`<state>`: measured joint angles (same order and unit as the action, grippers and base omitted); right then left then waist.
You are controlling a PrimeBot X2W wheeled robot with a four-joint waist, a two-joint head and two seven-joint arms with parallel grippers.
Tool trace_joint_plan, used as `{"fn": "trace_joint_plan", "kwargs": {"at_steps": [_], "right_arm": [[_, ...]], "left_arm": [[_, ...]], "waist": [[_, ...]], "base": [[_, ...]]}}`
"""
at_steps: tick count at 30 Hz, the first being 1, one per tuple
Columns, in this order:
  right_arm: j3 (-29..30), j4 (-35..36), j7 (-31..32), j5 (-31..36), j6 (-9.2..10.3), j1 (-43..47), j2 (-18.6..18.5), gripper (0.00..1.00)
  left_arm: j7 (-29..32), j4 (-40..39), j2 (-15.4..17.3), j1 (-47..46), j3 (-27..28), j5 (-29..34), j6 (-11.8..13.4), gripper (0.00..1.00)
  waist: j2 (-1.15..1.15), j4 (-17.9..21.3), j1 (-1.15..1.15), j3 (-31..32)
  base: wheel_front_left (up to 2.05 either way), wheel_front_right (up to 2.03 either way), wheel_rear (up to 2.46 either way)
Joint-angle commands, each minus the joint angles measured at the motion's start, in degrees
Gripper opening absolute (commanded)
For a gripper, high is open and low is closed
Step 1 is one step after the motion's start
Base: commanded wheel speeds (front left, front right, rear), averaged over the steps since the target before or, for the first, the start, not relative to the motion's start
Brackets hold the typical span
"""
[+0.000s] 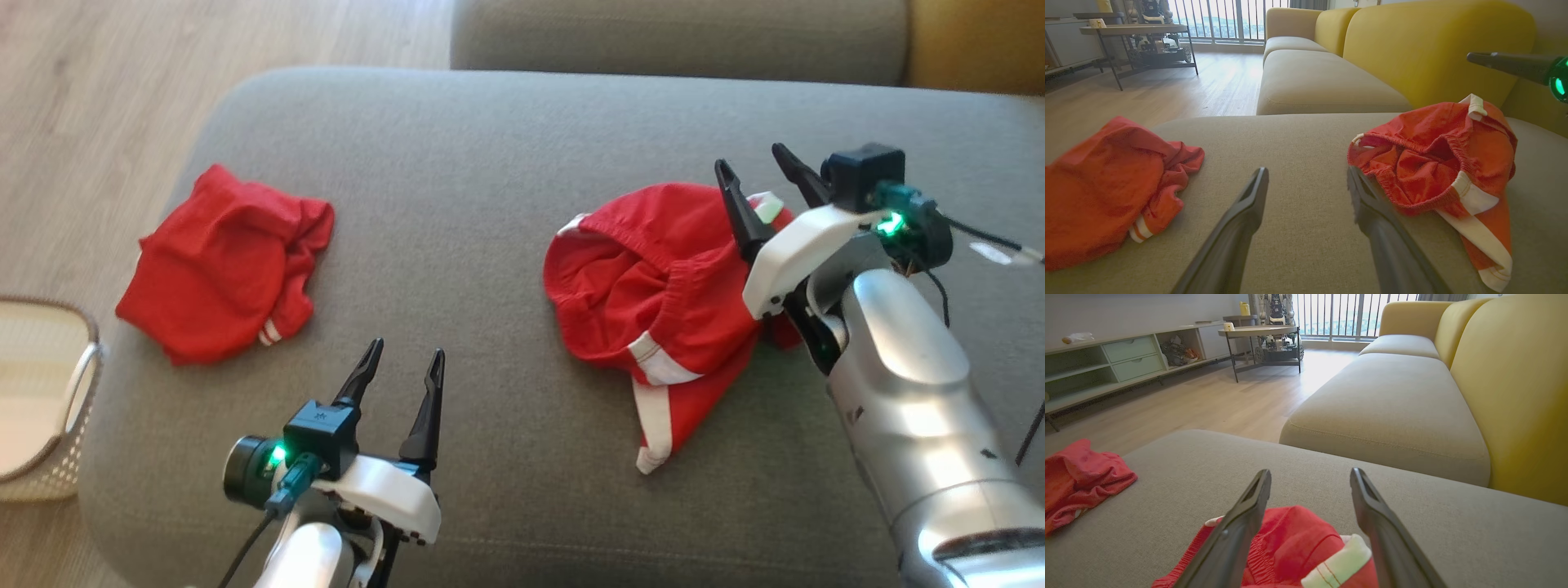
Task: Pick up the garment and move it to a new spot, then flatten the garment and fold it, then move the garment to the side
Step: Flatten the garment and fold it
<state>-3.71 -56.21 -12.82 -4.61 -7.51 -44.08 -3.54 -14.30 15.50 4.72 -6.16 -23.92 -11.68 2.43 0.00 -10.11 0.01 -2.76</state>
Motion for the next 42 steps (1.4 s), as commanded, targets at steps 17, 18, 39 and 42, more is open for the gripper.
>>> {"fn": "trace_joint_plan", "kwargs": {"at_steps": [17,18,39,42], "right_arm": [[-0.54,35.46,-2.17,-4.46,0.02,28.81,0.67,1.00],[-0.40,37.30,-2.15,-4.67,0.02,30.48,0.67,1.00],[-1.04,52.44,1.90,-8.37,0.02,36.82,0.67,1.00],[-1.12,52.43,1.64,-8.53,0.02,36.58,0.67,1.00]], "left_arm": [[-0.70,-2.38,-1.21,-0.60,3.17,-0.03,0.23,1.00],[-0.70,-2.29,-1.26,-0.58,3.14,-0.10,0.12,1.00],[6.28,18.52,-1.75,-17.98,-7.77,0.90,-7.36,1.00],[7.85,22.01,-1.76,-19.57,-8.93,0.46,-8.21,1.00]], "waist": [[0.00,10.86,-0.01,4.12],[0.00,11.46,-0.01,4.01],[0.00,21.53,-0.01,-2.86],[0.00,21.97,-0.01,-3.28]], "base": [[0.00,0.00,0.00],[0.00,0.00,0.00],[0.00,0.00,0.00],[0.00,0.00,0.00]]}}
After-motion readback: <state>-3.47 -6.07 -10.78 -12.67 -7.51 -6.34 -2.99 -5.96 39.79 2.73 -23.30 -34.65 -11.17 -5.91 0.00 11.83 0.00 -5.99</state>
